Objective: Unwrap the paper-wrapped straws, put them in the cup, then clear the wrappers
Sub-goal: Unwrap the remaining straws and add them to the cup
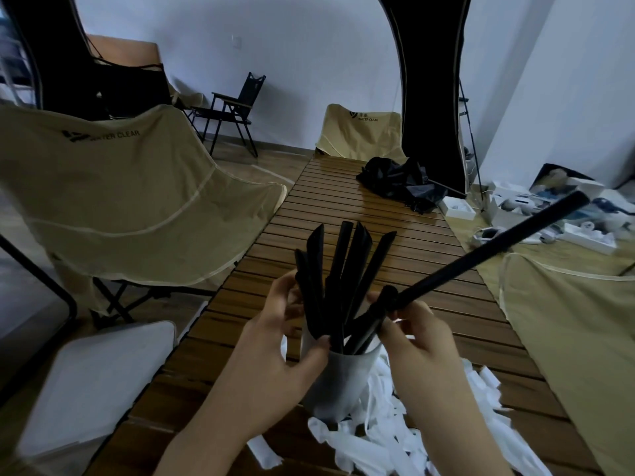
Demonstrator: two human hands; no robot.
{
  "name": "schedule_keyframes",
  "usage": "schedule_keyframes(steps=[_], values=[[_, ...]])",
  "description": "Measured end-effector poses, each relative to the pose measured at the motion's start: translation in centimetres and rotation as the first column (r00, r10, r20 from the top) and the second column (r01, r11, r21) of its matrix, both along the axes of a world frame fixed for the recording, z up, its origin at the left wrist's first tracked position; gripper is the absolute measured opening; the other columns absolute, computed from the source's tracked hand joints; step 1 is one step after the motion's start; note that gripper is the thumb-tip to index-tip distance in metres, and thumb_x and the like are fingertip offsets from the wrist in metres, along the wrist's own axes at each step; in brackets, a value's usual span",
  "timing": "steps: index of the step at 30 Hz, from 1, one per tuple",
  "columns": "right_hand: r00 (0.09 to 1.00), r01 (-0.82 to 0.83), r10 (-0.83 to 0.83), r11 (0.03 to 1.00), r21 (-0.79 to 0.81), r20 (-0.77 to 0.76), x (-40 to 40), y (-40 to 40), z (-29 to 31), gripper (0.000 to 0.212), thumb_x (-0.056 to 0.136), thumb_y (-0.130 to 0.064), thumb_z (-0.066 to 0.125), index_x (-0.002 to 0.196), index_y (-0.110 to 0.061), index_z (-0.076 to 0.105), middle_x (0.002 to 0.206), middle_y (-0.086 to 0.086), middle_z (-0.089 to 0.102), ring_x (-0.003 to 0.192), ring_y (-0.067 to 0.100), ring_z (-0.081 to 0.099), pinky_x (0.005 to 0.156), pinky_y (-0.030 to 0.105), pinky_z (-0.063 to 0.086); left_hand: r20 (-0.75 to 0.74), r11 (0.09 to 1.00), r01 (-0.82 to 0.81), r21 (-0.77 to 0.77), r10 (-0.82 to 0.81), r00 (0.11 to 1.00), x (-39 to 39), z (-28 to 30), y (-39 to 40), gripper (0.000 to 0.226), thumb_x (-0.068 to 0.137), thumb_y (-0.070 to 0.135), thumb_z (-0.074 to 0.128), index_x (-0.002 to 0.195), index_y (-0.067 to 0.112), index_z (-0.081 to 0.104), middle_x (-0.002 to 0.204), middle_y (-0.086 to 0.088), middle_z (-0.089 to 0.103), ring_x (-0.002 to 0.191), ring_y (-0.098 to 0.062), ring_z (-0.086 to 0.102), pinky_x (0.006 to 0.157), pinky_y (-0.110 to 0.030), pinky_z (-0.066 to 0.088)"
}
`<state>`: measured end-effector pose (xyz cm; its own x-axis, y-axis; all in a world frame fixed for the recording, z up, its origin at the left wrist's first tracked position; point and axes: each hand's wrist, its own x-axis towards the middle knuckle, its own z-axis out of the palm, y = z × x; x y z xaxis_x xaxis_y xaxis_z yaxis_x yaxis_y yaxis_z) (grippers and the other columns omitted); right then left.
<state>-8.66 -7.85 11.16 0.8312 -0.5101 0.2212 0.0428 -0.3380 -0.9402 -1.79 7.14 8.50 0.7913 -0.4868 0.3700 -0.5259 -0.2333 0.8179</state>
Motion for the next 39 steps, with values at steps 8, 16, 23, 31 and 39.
schedule_keyframes(steps=[8,16,23,31,39], values=[[0.993,-0.072,0.064,0.994,0.079,0.102,-0.7,0.3,0.5,0.069,0.084,0.012,0.049,0.126,-0.043,0.039,0.112,-0.020,0.058,0.105,0.004,0.055,0.083,0.019,0.044,-0.029,0.998,0.065,0.007,-0.065,0.997,-0.1,0.1,-0.1,0.063,0.078,0.045,0.061,0.133,0.037,0.031,0.119,0.030,0.056,0.116,0.007,0.051,0.094,-0.017,0.041],[0.864,-0.082,0.079,0.997,-0.017,0.496,-1.6,1.3,2.9,0.078,0.085,-0.022,0.057,0.148,-0.031,0.012,0.132,-0.001,0.053,0.126,0.018,0.049,0.099,0.039,0.042,-0.049,1.000,0.017,-0.018,-0.018,0.999,0.1,0.0,-0.3,0.074,0.070,0.050,0.074,0.130,0.040,0.031,0.118,0.029,0.059,0.112,0.010,0.054,0.095,-0.030,0.047],[0.834,0.042,0.076,0.979,-0.200,0.547,-1.7,1.2,3.7,0.080,0.097,-0.003,0.043,0.144,-0.047,-0.004,0.119,0.008,0.058,0.093,0.030,0.066,0.084,0.031,0.053,-0.047,1.000,0.020,-0.015,-0.021,0.999,0.0,0.2,-0.4,0.089,0.057,0.063,0.073,0.132,0.039,0.031,0.112,0.034,0.055,0.108,0.016,0.051,0.082,-0.002,0.041],[0.855,-0.040,0.140,0.978,-0.206,0.500,-1.3,0.3,2.0,0.051,0.096,-0.007,0.044,0.140,-0.031,0.037,0.105,0.005,0.065,0.103,0.028,0.064,0.089,0.048,0.051,-0.049,0.998,0.055,-0.043,-0.057,0.997,-0.1,0.2,-0.7,0.080,0.065,0.049,0.079,0.128,0.043,0.030,0.116,0.025,0.060,0.111,0.005,0.057,0.090,-0.027,0.049],[0.867,-0.157,0.194,0.981,-0.117,0.459,-1.5,0.0,2.0,0.034,0.092,-0.009,0.043,0.113,-0.016,0.069,0.126,0.000,0.060,0.125,0.015,0.050,0.099,0.039,0.045,-0.025,0.999,0.022,-0.025,-0.023,0.999,-0.2,-0.1,-0.8,0.072,0.068,0.044,0.078,0.124,0.038,0.033,0.103,0.034,0.055,0.102,0.009,0.056,0.078,-0.005,0.043]])
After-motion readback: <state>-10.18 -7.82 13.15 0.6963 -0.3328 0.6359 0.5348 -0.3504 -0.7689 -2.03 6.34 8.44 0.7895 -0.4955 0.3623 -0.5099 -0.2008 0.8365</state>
